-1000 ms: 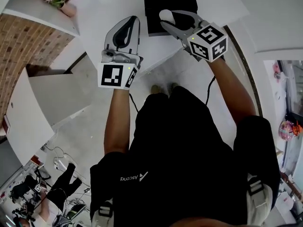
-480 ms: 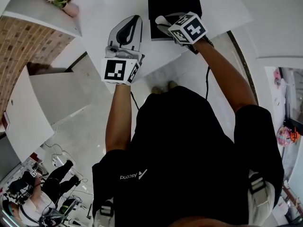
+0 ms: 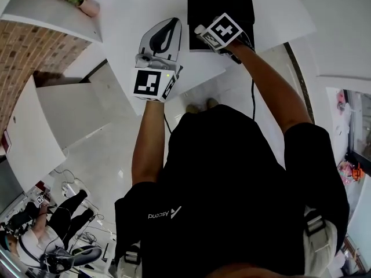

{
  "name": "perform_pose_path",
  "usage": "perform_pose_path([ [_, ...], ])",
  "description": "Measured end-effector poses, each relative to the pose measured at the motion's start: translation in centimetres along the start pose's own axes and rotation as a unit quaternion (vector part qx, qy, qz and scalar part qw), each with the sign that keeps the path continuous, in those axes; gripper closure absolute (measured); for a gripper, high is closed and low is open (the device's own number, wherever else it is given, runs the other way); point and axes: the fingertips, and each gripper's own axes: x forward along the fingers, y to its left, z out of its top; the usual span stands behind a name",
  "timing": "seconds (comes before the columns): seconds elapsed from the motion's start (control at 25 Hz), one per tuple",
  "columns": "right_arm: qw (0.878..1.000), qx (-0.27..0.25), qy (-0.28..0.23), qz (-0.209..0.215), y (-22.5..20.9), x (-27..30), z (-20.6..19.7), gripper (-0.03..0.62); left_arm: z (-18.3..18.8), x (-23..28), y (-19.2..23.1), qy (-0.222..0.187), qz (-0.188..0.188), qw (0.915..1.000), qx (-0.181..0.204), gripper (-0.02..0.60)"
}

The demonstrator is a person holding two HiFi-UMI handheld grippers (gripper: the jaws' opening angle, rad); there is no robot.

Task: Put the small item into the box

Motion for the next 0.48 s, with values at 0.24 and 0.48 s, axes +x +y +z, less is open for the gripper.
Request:
perform_pose_path([
  [0.24,0.999,0.000,0.034,0.003,-0.4,1.7,-0.5,0.427,-0.7,0.4,0.6,0.008,0.007,0.9999,-0.005,0.583],
  [0.48,0.999,-0.011,0.053,0.002,-0.3,2.5,-0.1,0.409,-1.0,0.0,1.0,0.014,0.014,0.9998,-0.005,0.583],
])
